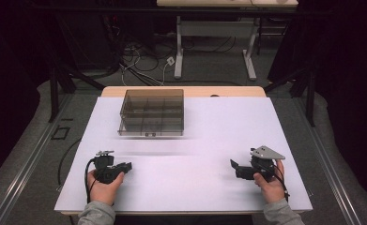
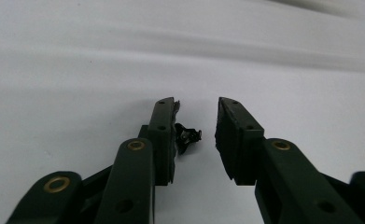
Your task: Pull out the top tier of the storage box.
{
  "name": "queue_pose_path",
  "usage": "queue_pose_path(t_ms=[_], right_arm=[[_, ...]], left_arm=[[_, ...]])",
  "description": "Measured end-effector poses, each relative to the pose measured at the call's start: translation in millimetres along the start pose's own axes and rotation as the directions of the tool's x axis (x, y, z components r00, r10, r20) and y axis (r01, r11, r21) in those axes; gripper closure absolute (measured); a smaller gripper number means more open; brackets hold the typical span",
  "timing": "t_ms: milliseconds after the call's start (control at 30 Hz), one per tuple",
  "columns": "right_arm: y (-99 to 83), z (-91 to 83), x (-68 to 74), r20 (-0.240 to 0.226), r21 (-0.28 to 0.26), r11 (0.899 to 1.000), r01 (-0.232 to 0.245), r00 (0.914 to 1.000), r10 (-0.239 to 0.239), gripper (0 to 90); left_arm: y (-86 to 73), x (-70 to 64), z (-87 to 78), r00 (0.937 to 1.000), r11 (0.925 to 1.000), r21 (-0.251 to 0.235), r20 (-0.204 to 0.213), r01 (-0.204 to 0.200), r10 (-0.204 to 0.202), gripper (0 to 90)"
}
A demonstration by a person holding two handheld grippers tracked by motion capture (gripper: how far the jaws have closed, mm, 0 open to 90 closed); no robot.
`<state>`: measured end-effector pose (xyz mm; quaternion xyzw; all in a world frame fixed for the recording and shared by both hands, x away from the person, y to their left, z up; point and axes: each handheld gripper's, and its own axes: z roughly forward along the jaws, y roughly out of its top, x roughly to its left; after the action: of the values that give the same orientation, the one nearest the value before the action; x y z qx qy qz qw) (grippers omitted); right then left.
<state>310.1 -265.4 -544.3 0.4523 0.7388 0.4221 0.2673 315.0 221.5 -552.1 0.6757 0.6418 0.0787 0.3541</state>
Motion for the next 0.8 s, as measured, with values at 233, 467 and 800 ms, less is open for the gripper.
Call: queue_pose_path(t_ms=[233,467,800], right_arm=[[0.0,0.2,0.1,-0.002,0.0,1.0,0.002,1.0,-0.002,6.9],[0.0,0.0,-0.1,-0.001,0.001,1.0,0.002,1.0,-0.002,6.9],[-0.2,1.0,0.1,-0.002,0.003,1.0,0.001,1.0,-0.001,6.9]], left_arm=[[-0.3,-0.6,1.5,0.9999,1.0,0.001,-0.004,-0.009,0.009,70.9],[-0.4,-0.9,1.5,0.9997,0.9998,0.008,-0.019,-0.018,0.018,75.7],[-0.7,-1.8,2.1,0.999,0.9995,0.005,-0.034,-0.03,0.03,78.8]])
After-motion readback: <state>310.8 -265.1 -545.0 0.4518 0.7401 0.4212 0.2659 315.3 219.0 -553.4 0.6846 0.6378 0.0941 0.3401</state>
